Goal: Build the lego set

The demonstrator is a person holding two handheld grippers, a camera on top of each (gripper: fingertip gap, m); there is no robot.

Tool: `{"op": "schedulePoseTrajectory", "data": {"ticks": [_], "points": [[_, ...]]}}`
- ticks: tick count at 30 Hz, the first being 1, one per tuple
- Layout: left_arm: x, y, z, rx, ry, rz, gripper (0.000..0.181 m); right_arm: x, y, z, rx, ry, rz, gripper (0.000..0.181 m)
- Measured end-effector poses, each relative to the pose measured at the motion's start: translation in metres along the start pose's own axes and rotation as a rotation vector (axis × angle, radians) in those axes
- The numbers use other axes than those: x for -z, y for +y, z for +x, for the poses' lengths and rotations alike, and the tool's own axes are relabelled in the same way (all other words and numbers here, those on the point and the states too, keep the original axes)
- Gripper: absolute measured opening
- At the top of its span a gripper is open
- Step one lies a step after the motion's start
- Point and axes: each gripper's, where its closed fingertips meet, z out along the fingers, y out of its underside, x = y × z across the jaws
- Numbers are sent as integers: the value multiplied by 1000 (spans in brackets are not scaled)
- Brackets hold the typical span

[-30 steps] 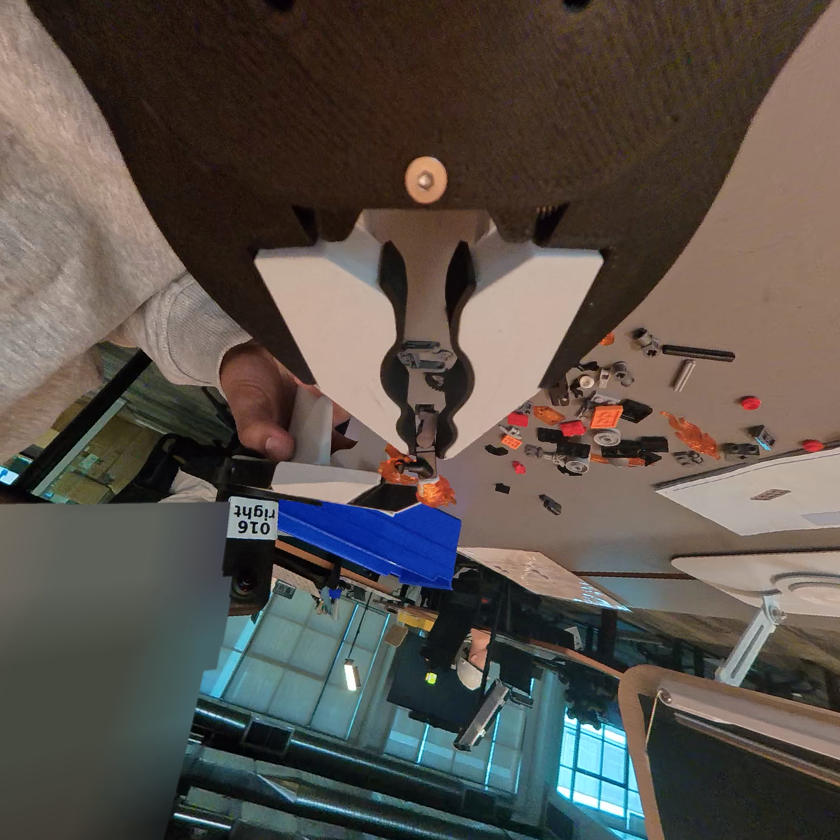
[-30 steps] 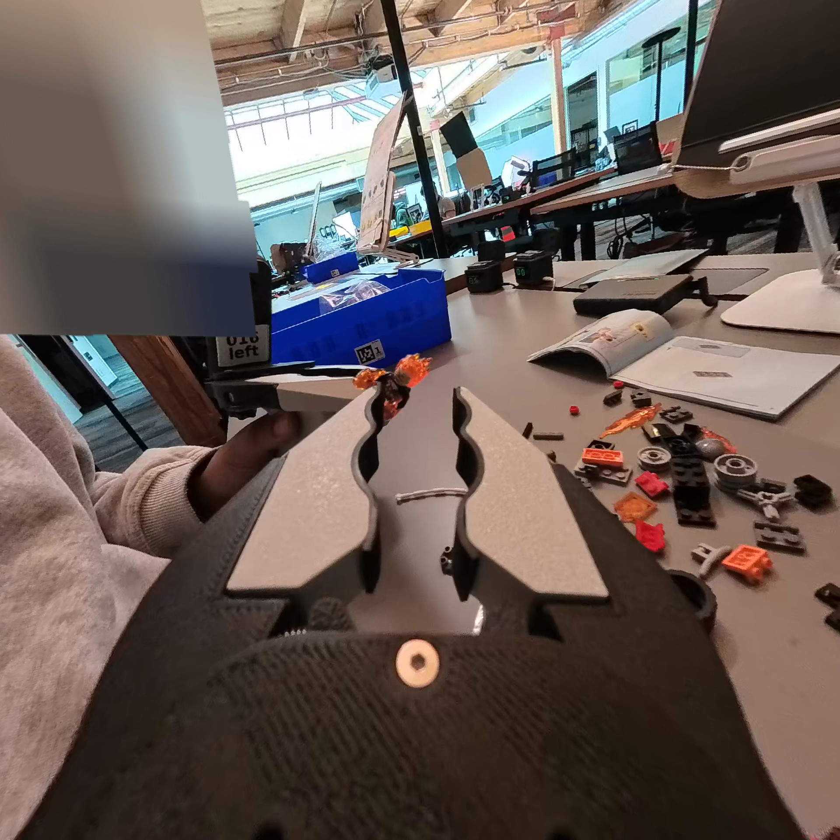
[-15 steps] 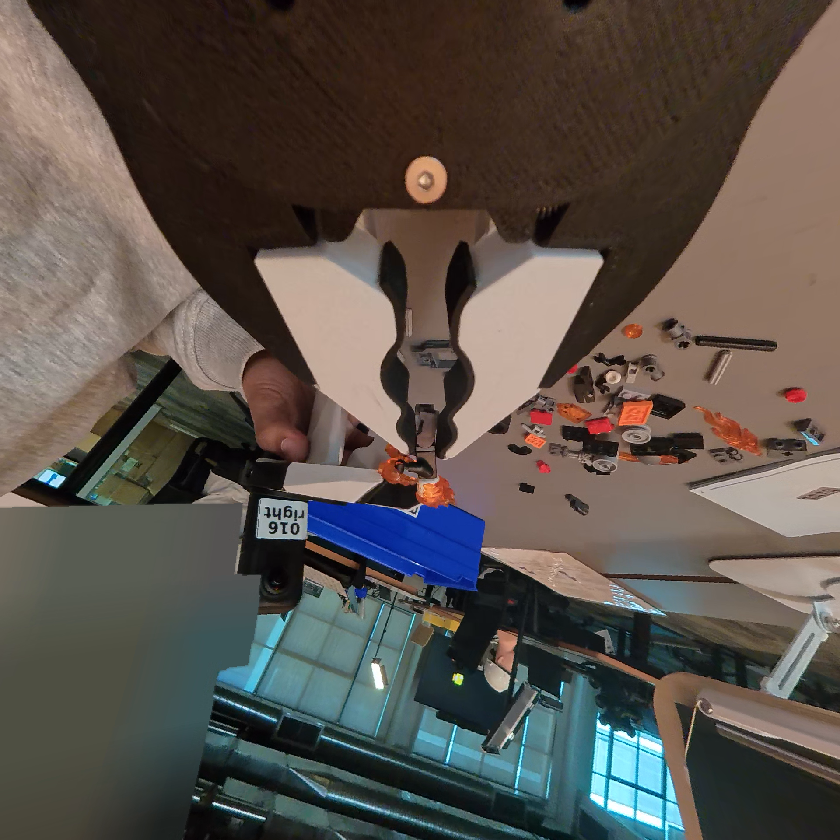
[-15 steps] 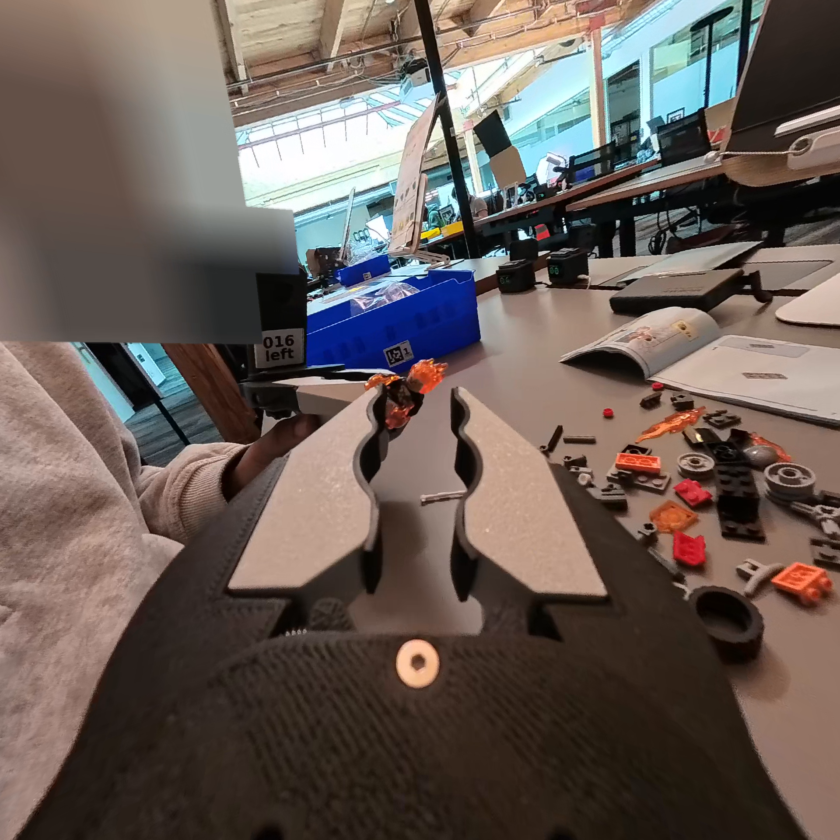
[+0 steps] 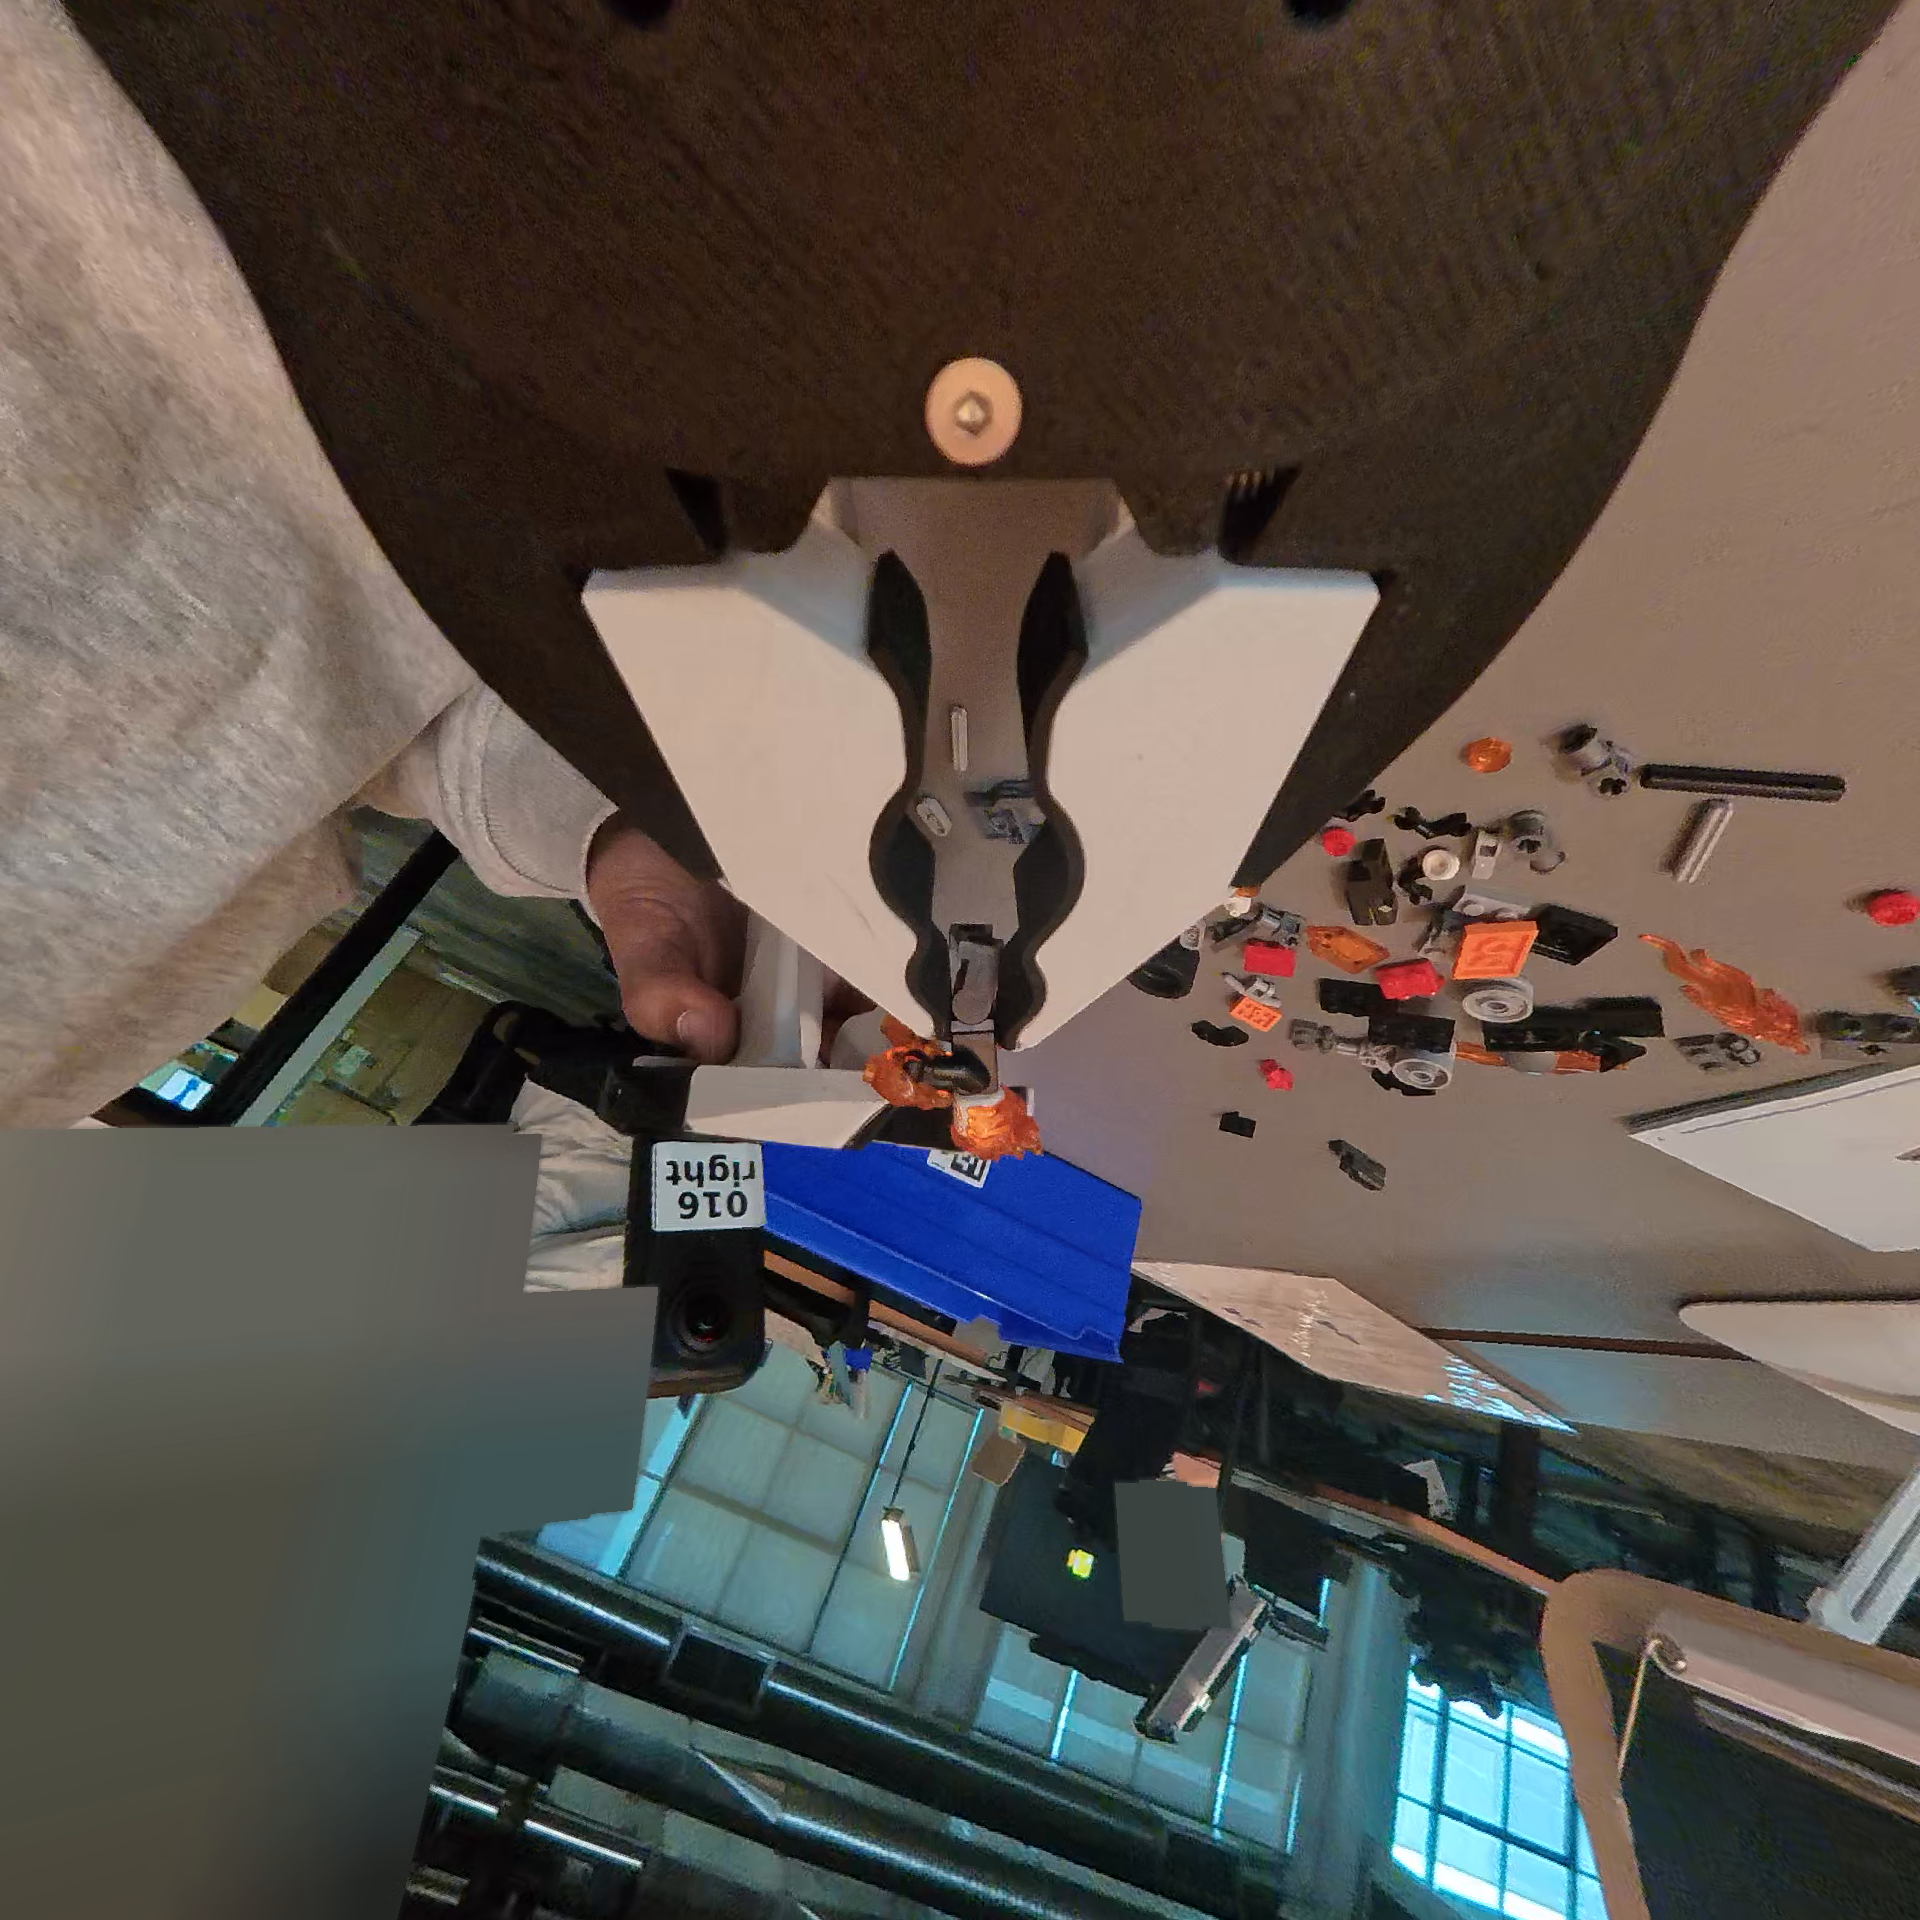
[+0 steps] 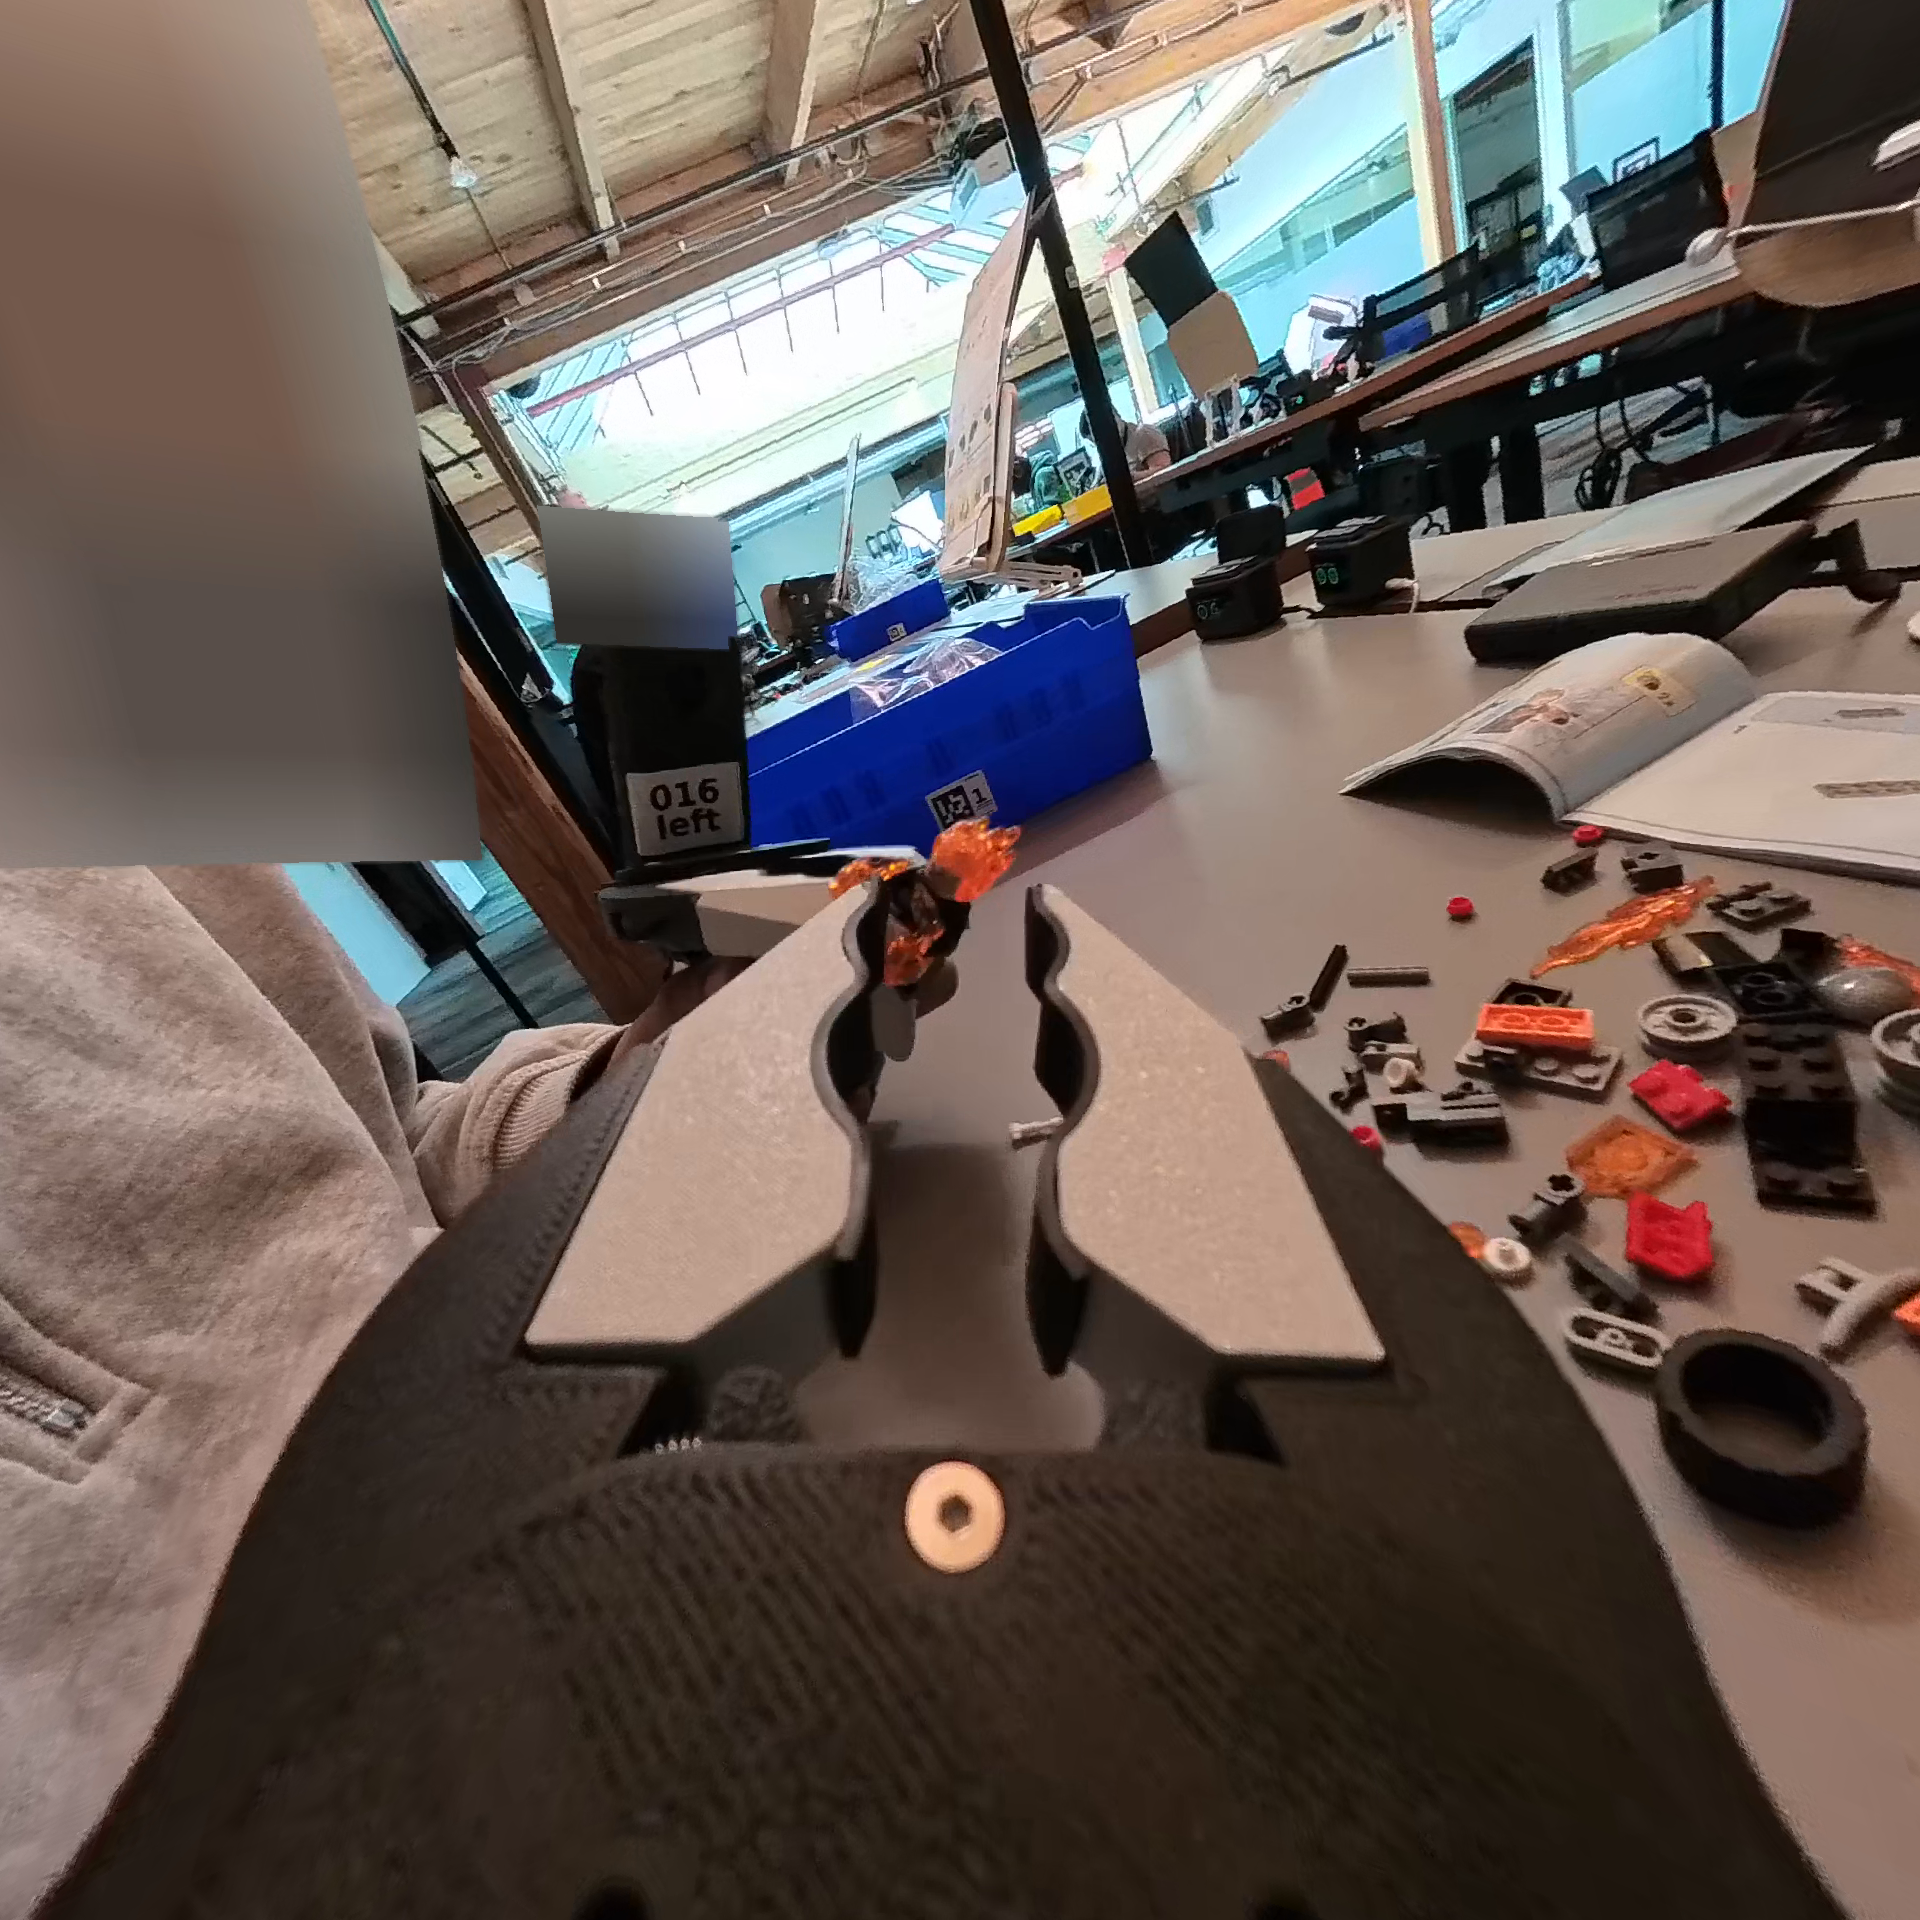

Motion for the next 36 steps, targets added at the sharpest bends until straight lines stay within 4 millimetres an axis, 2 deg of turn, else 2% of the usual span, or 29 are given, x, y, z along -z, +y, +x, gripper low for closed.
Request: {"op": "schedulePoseTrajectory", "data": {"ticks": [8, 21, 24, 27, 30, 34, 36], "points": [[-1, 1, 4, -78, -17, -9, 5, -2, 2, -3, -37, -31, -8, 11], [-2, 1, 11, -51, 43, -4, 6, -2, 0, -13, -110, -120, 3, 9], [-1, 0, 6, -37, 11, 1, 23, 1, -6, -14, -79, -110, 29, 9], [-1, 0, 3, -5, 9, 8, 33, 13, -21, -11, -53, -89, 110, 8], [-2, 1, 5, 19, 34, 2, 34, 39, -38, 8, 22, 27, 141, 9], [-2, 1, 6, 17, 35, 1, 33, 104, -55, 76, 154, 475, 57, 9], [-3, 2, 5, 24, 37, -5, 33, 135, -44, 109, 169, 669, -62, 9]]}}
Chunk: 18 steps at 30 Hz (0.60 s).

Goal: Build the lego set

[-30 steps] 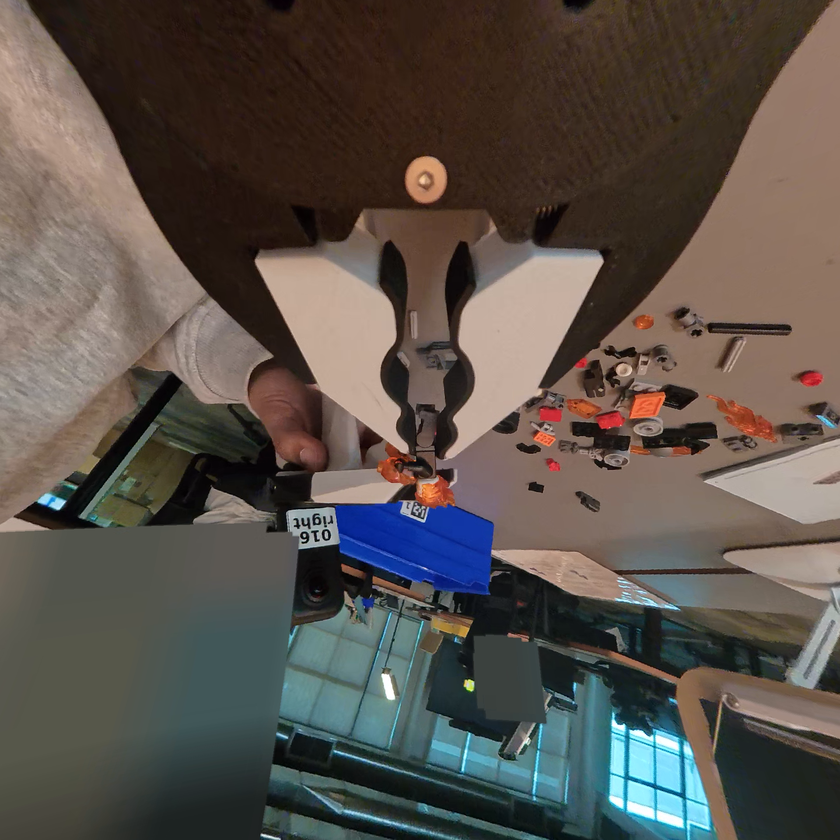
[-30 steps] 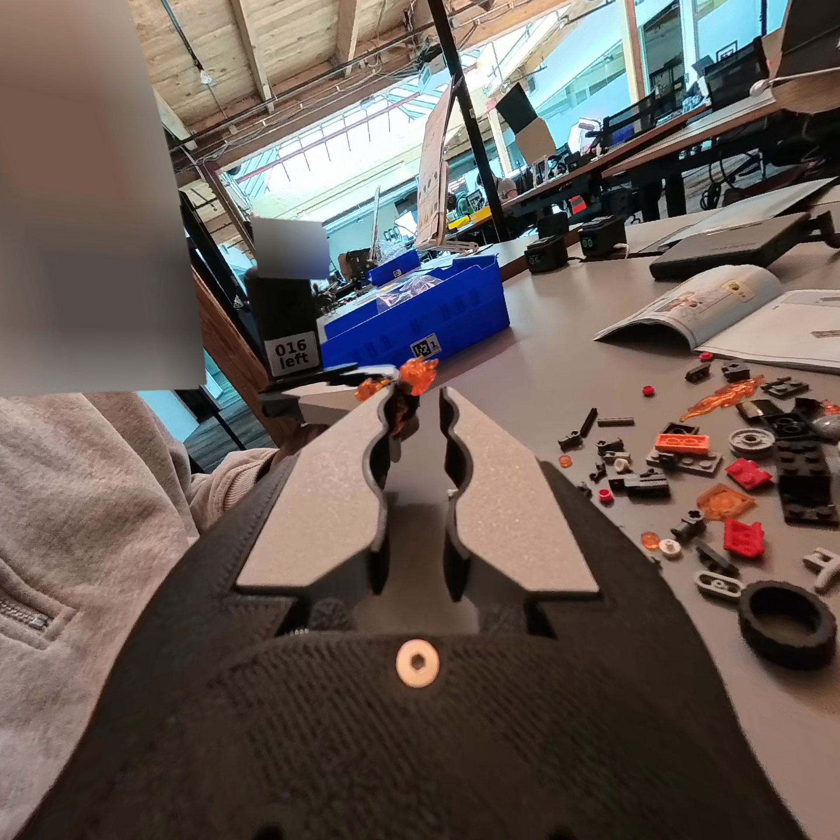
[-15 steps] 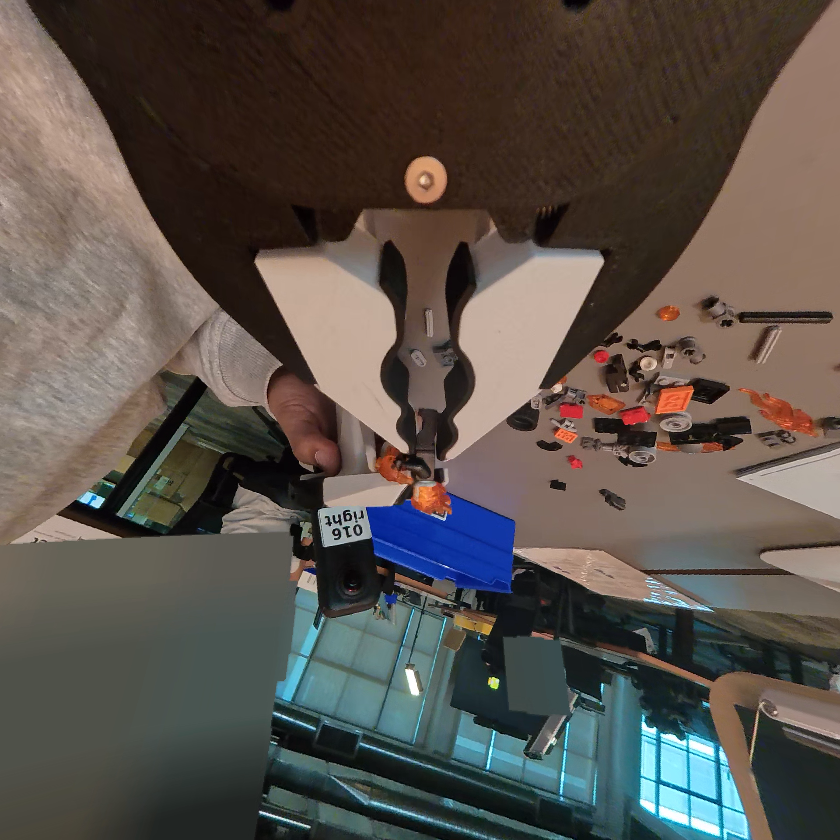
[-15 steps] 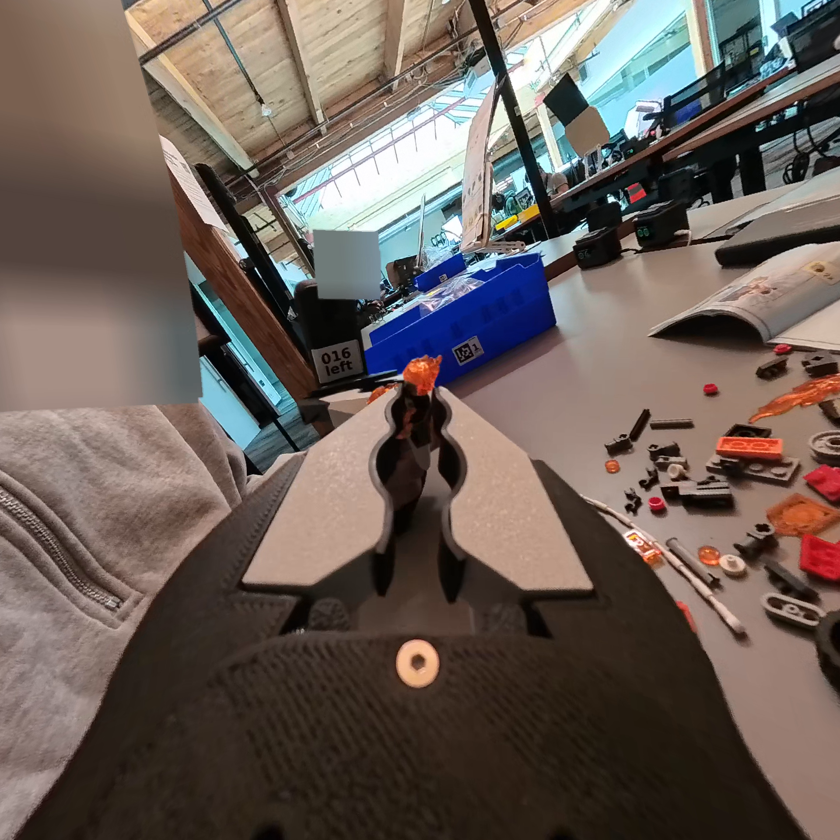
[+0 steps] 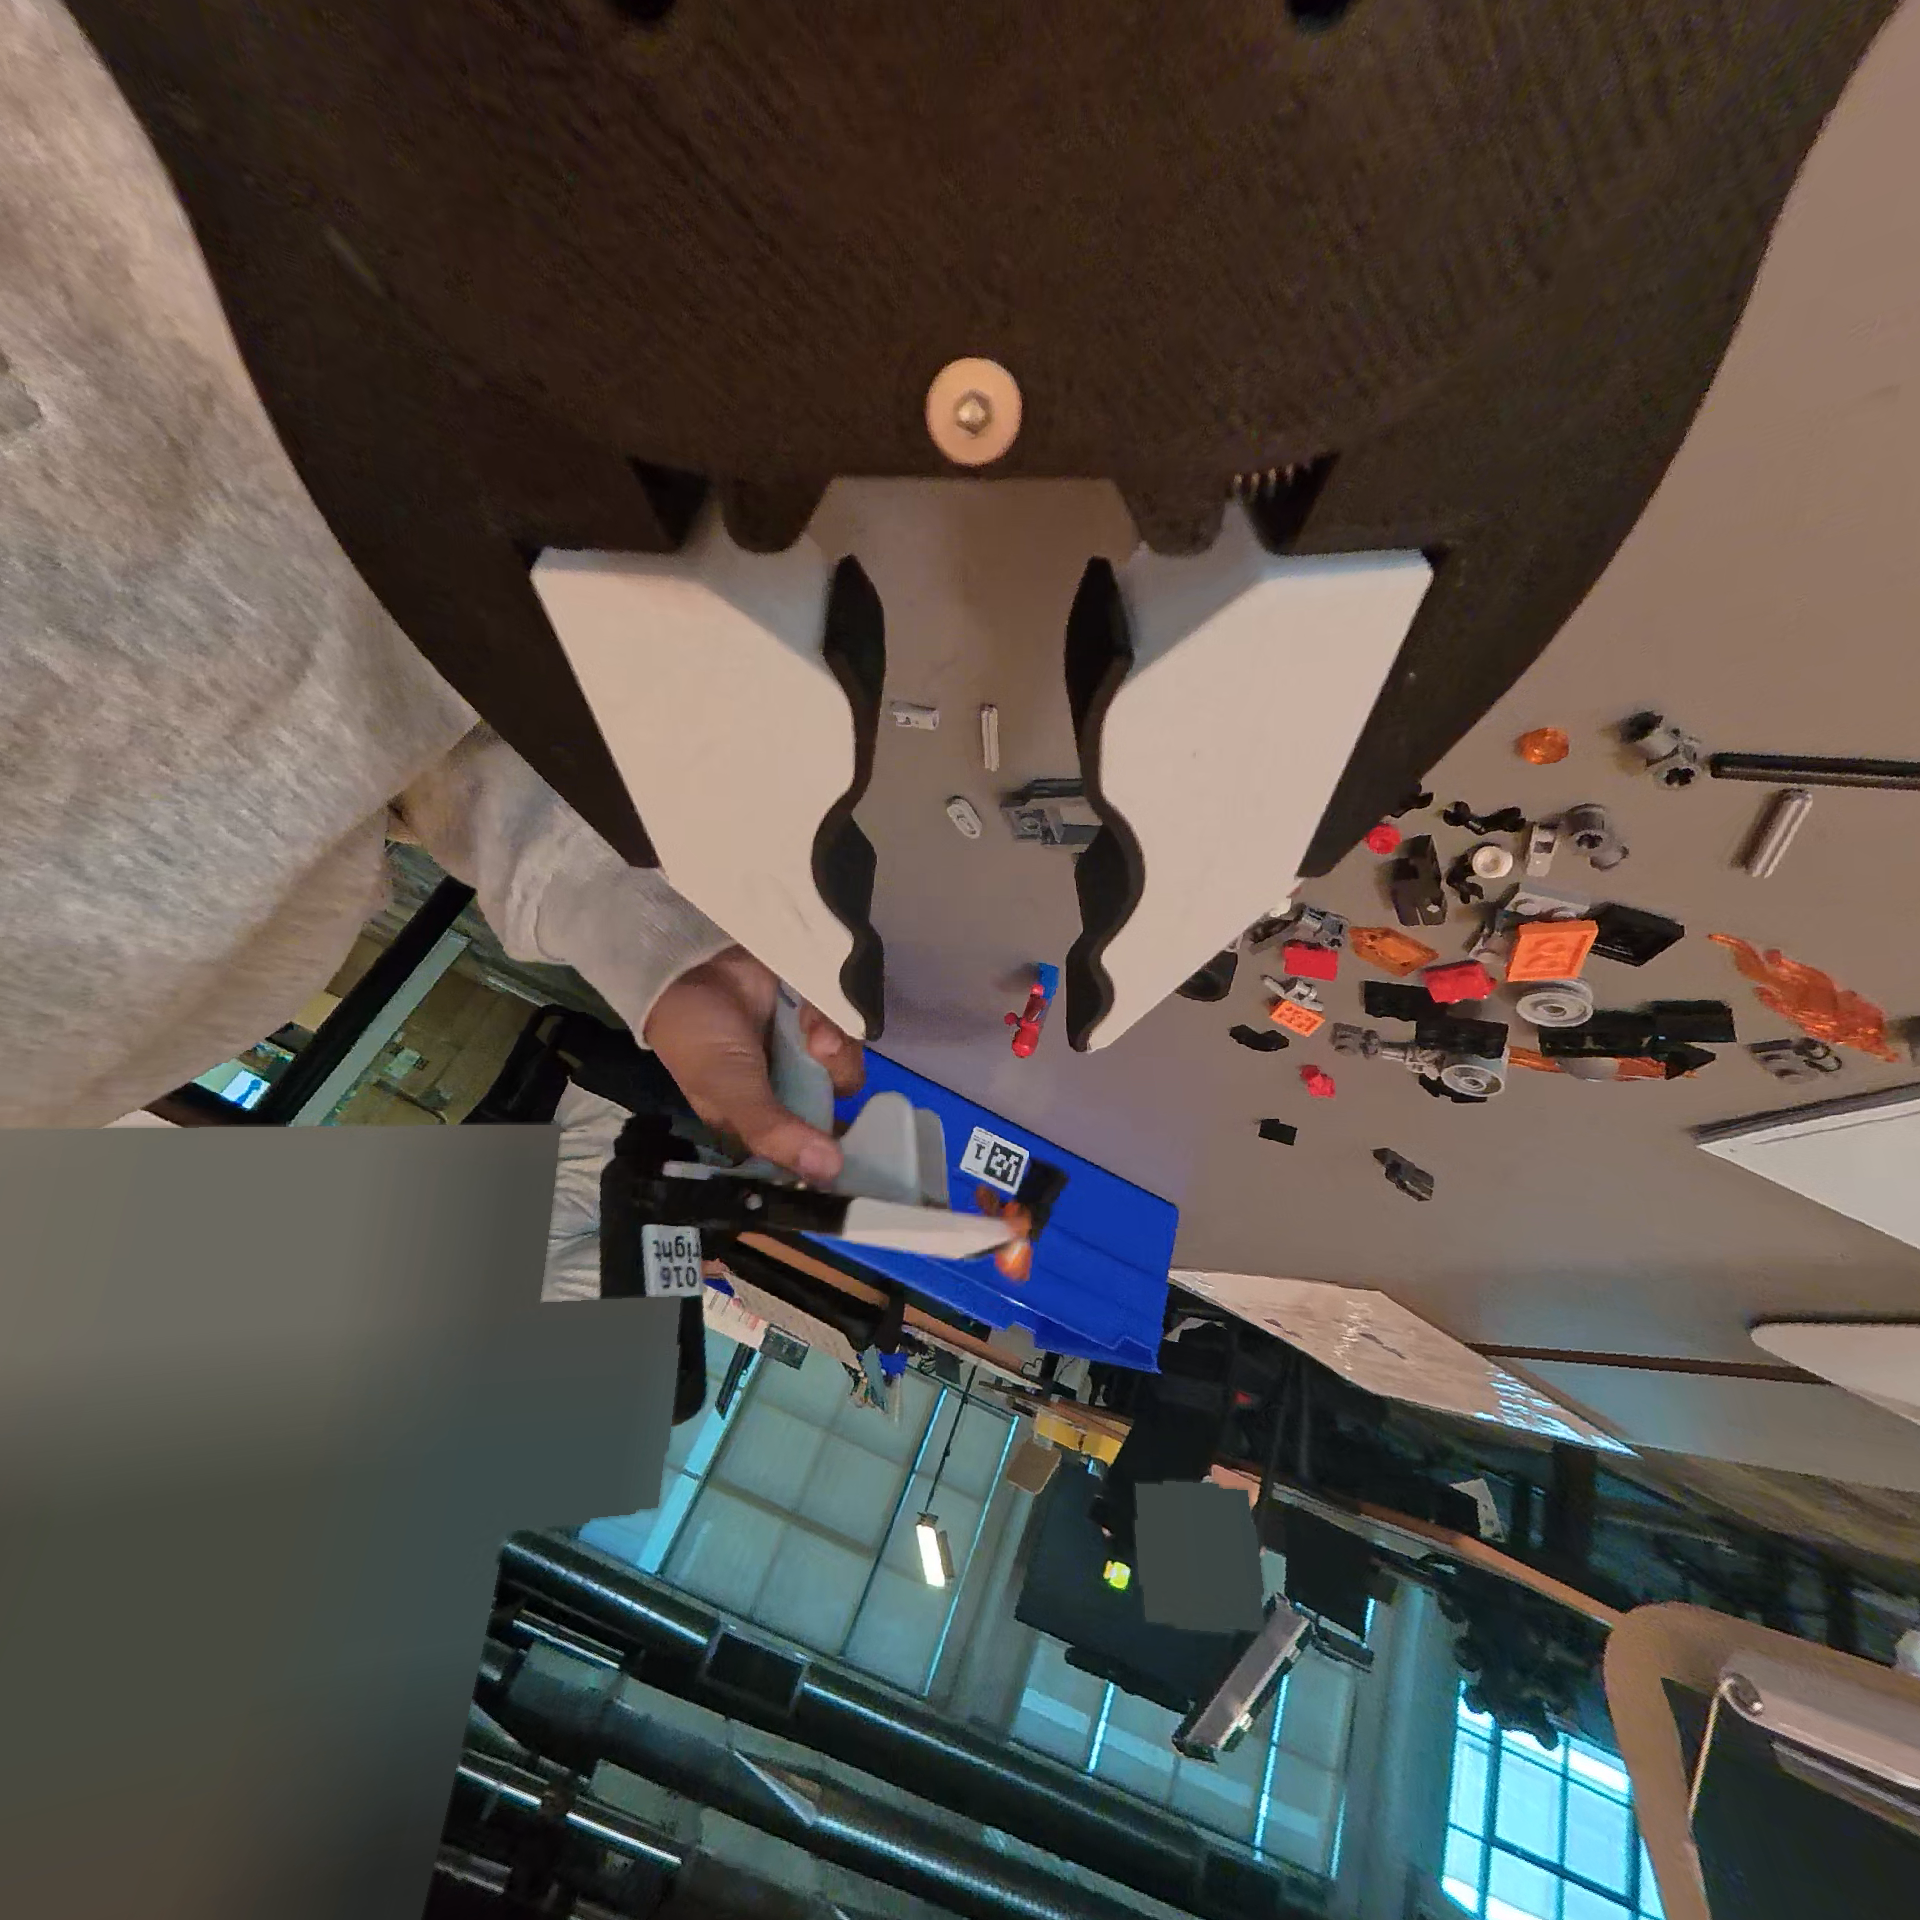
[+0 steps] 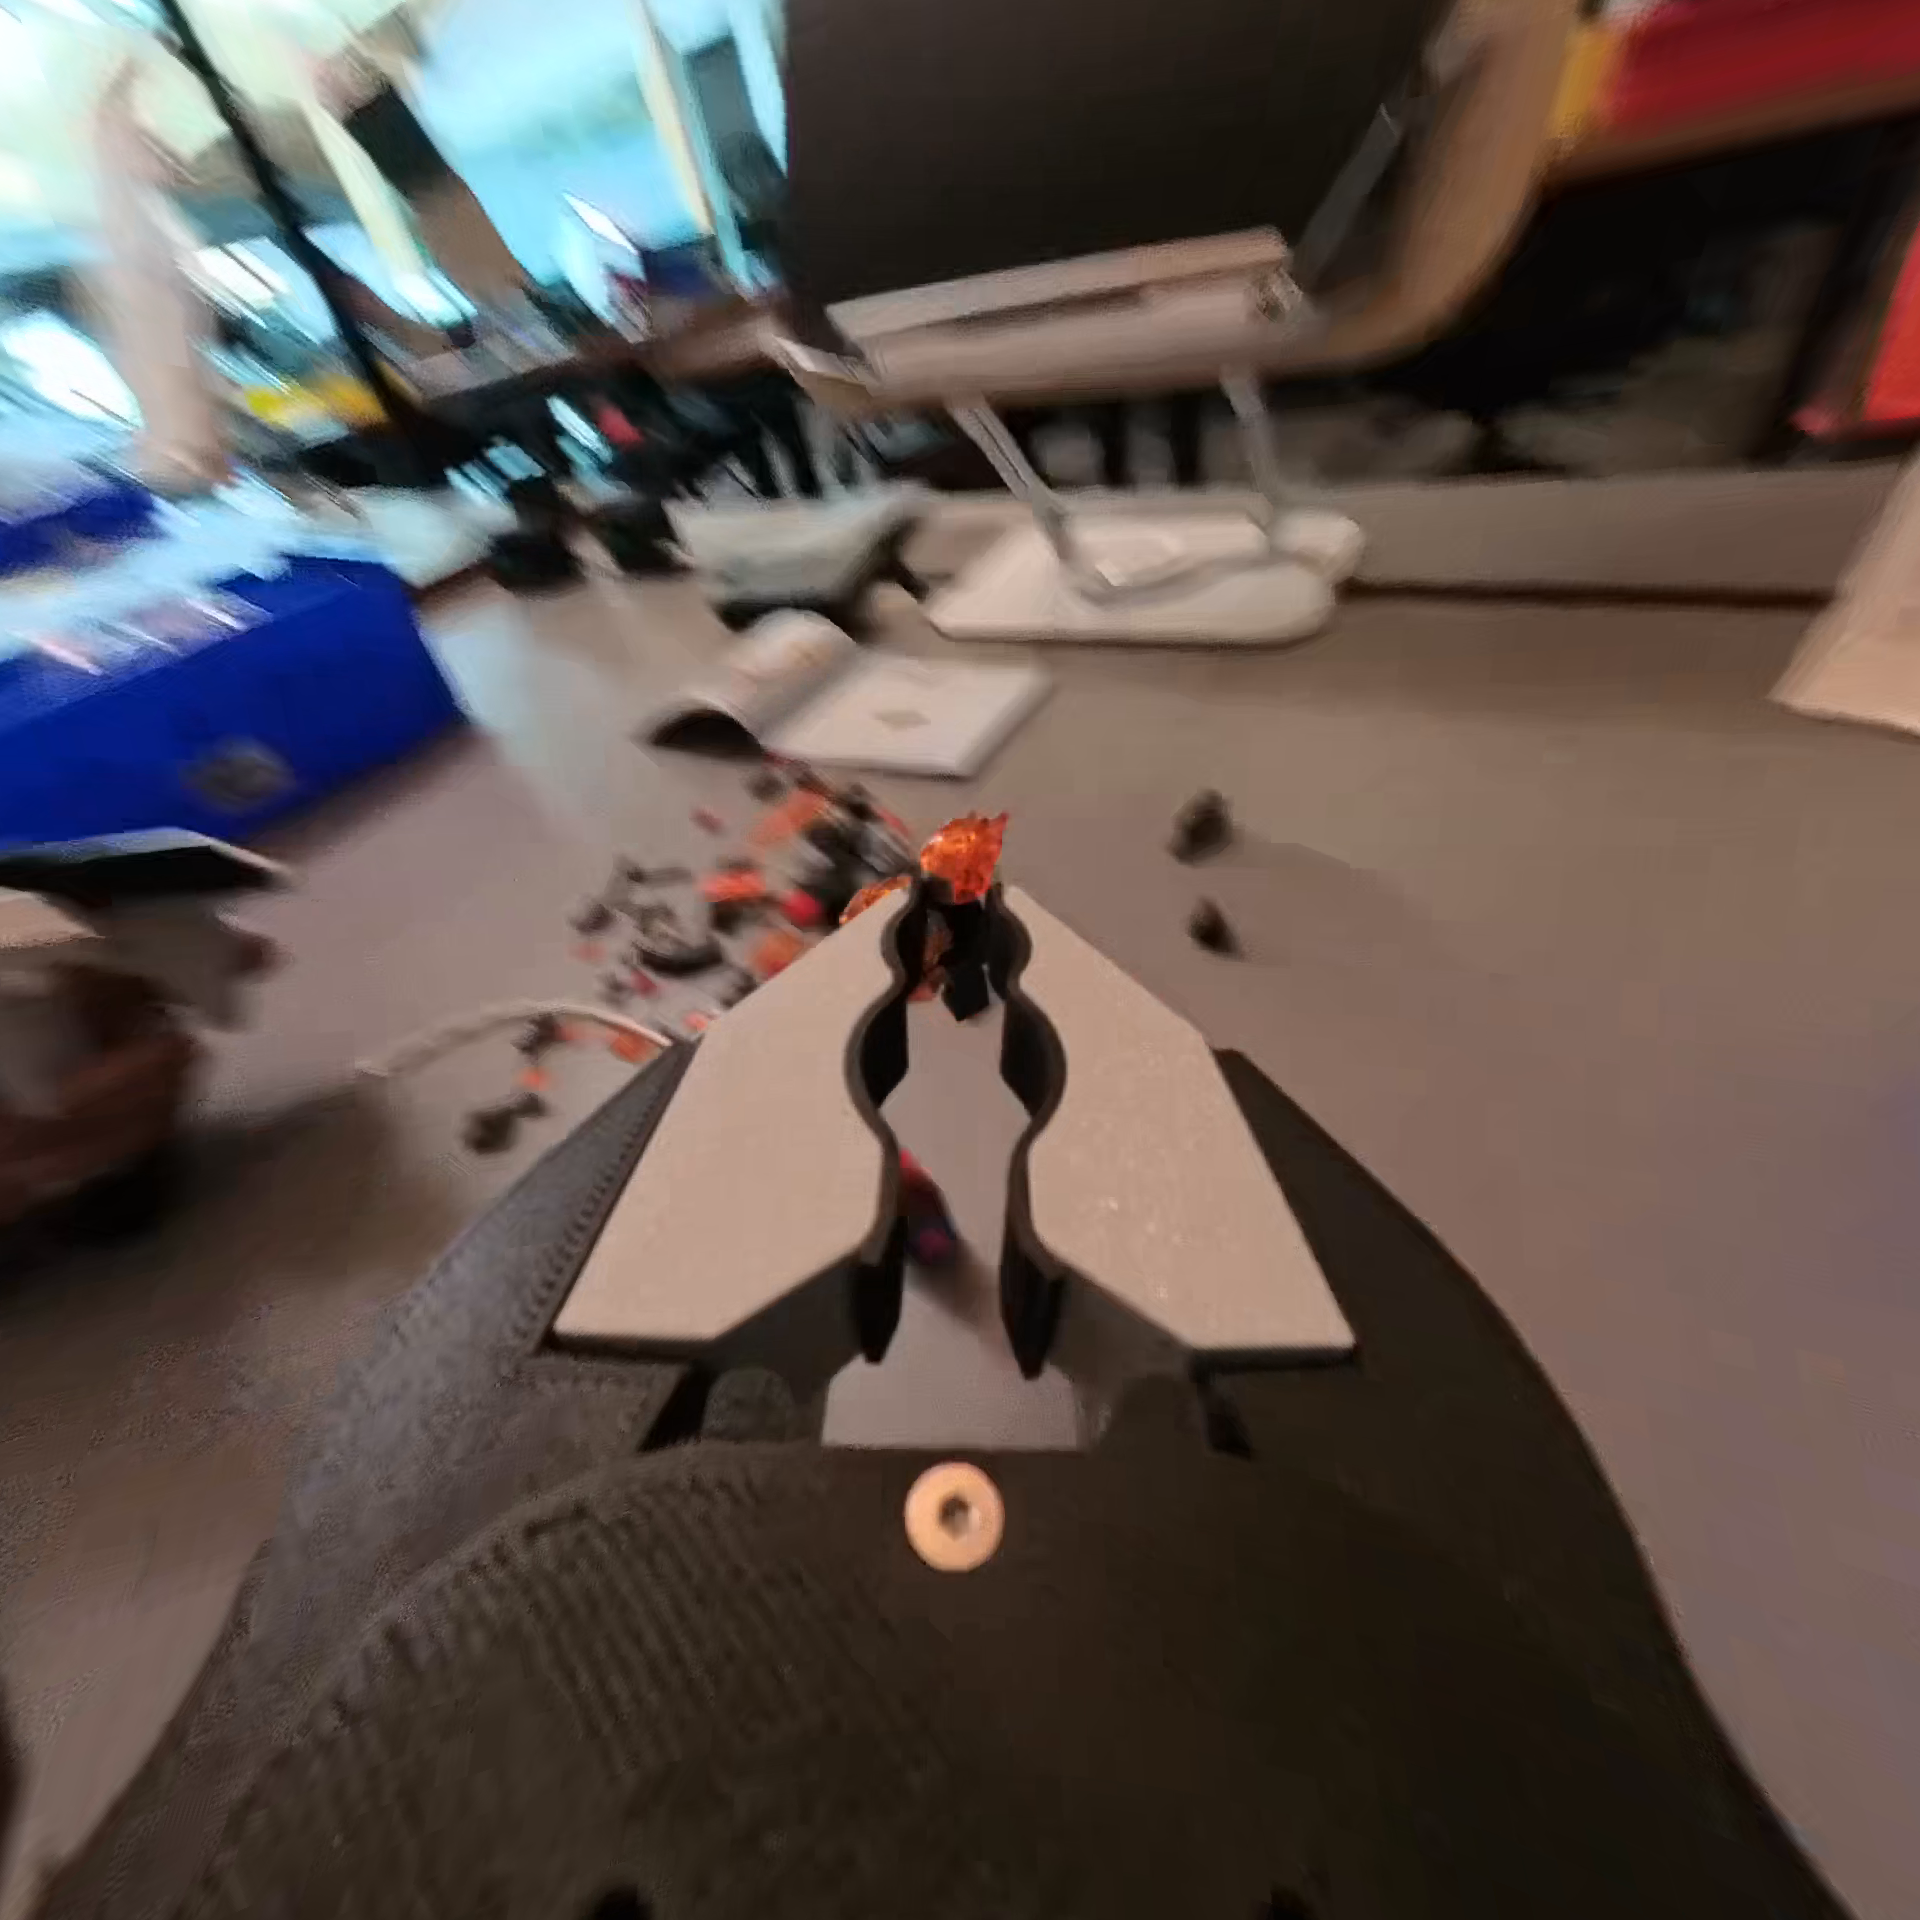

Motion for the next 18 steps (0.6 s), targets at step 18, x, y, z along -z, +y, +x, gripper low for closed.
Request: {"op": "schedulePoseTrajectory", "data": {"ticks": [18], "points": [[1, -2, -2, 20, -1, 12, 32, -7, 64, 53, 151, 214, -359, 10]]}}
